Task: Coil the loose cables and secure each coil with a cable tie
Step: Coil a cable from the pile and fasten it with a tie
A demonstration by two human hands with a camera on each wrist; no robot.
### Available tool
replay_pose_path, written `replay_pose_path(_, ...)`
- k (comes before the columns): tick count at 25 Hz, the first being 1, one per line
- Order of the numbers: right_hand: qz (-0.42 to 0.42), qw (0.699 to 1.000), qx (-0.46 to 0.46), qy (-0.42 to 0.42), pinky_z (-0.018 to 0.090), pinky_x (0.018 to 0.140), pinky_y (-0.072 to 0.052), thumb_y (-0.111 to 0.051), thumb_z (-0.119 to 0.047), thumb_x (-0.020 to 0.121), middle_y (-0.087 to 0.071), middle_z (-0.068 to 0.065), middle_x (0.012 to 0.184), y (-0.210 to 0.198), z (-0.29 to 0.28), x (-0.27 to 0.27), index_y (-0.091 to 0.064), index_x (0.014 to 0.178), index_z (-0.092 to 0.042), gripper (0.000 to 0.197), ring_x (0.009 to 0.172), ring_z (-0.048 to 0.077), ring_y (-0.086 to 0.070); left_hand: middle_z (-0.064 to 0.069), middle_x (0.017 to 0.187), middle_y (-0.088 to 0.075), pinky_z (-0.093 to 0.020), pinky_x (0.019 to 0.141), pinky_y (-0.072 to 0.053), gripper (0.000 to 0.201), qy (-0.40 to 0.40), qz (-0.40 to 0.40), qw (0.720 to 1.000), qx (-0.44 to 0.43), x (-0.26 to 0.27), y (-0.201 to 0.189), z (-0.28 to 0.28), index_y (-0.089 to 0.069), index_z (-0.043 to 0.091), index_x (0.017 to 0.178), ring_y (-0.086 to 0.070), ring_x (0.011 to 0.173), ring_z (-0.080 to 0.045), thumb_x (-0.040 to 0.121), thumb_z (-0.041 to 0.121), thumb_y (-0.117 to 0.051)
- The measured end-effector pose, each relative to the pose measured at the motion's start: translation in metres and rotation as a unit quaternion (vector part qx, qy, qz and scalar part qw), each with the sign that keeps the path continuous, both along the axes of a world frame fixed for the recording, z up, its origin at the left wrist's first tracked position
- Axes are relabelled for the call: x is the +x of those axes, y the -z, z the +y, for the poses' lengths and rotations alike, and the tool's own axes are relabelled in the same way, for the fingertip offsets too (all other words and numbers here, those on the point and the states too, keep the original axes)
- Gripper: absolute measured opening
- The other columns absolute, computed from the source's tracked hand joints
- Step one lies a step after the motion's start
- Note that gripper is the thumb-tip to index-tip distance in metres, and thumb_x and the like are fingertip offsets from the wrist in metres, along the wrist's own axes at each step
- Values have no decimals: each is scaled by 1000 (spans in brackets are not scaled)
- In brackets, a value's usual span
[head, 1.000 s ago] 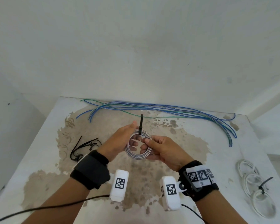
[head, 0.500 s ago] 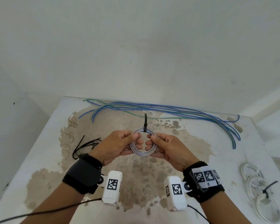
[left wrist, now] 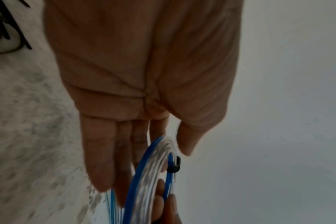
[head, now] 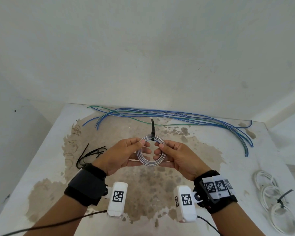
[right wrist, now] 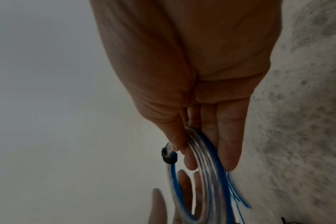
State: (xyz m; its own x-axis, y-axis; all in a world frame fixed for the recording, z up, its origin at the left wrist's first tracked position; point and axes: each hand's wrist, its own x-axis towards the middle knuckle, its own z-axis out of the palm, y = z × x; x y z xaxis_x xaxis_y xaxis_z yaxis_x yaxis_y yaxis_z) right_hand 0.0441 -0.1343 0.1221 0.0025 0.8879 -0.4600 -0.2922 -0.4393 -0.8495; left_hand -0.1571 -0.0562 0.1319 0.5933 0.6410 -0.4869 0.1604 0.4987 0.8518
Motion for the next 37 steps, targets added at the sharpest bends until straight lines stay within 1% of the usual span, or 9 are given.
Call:
replay_pose_path(4, -2, 1000, -6, -27, 30, 74, -62, -59, -18, 100, -75, 7, 93, -2, -3, -3, -70, 115, -10, 20, 81, 15, -74, -4, 110, -75, -40, 85, -58, 54, -5, 17, 1000, -12, 7, -7, 6, -70, 23, 117, -72, 91, -23, 92, 65, -47)
replay_pose_path(9, -27, 998, -18, -53, 39, 89, -60, -61, -22, 100, -73, 8, 101, -2, -4, -8, -69, 115, -10, 21, 92, 20, -73, 0, 95, -74, -32, 64, -57, 30, -46, 48, 995, 77, 20, -7, 0, -75, 21, 100, -64, 64, -13, 98, 45, -57)
replay_pose_path(14, -57, 997, -33, -40, 38, 90, -57, -55, -53, 98, -73, -1, 111, -15, 8, -6, -72, 118, -17, 44, 96, 18, -70, 1, 86, -73, -27, 51, -53, 29, -18, 20, 997, 78, 17, -9, -3, -75, 16, 105, -58, 58, -10, 100, 38, -57)
replay_pose_path(19, -74, 996, -14, 48, 32, 78, -50, -64, -33, 99, -67, 2, 85, -14, 35, -15, -73, 95, -15, 20, 72, 14, -63, 2, 89, -72, -28, 50, -53, 26, 15, 58, 992, 110, 27, -9, -16, -70, 10, 100, -67, 64, -14, 100, 33, -58)
replay_pose_path(25, -113, 990, -20, 76, 31, 81, -45, -66, -25, 97, -70, -5, 74, -8, 40, -20, -72, 84, -17, 16, 70, 7, -66, 4, 92, -69, -28, 55, -52, 19, -2, 76, 993, 89, 32, -3, -23, -64, 14, 93, -67, 66, -7, 97, 33, -62)
replay_pose_path(29, -54, 994, -42, 88, 32, 77, -51, -60, -33, 101, -71, -1, 86, -3, 28, -12, -74, 98, -16, 23, 77, 13, -65, 6, 87, -69, -28, 53, -50, 14, 15, 60, 996, 59, 41, 2, -20, -61, 21, 88, -64, 65, -8, 97, 32, -61)
replay_pose_path(33, 156, 976, -70, 134, 41, 76, -54, -48, -43, 102, -69, 8, 126, 26, -15, 15, -63, 133, -7, 50, 102, 27, -67, 4, 81, -63, -25, 50, -45, 14, 11, 32, 999, 11, 67, 9, -16, -62, 22, 89, -56, 59, -9, 99, 31, -58)
replay_pose_path(35, 217, 959, -84, 160, 46, 84, -55, -42, -39, 105, -63, 15, 138, 41, -46, 26, -59, 136, -3, 51, 110, 33, -64, 5, 84, -64, -25, 52, -44, 17, 12, 26, 999, -20, 84, 15, -20, -67, 23, 89, -55, 59, -10, 100, 32, -57)
replay_pose_path(37, 223, 955, -104, 168, 46, 91, -54, -42, -37, 105, -66, 15, 133, 51, -72, 36, -63, 130, -3, 47, 105, 31, -68, 3, 90, -63, -26, 52, -44, 19, -1, 25, 999, -34, 103, 23, -23, -70, 23, 89, -53, 61, -12, 100, 32, -57)
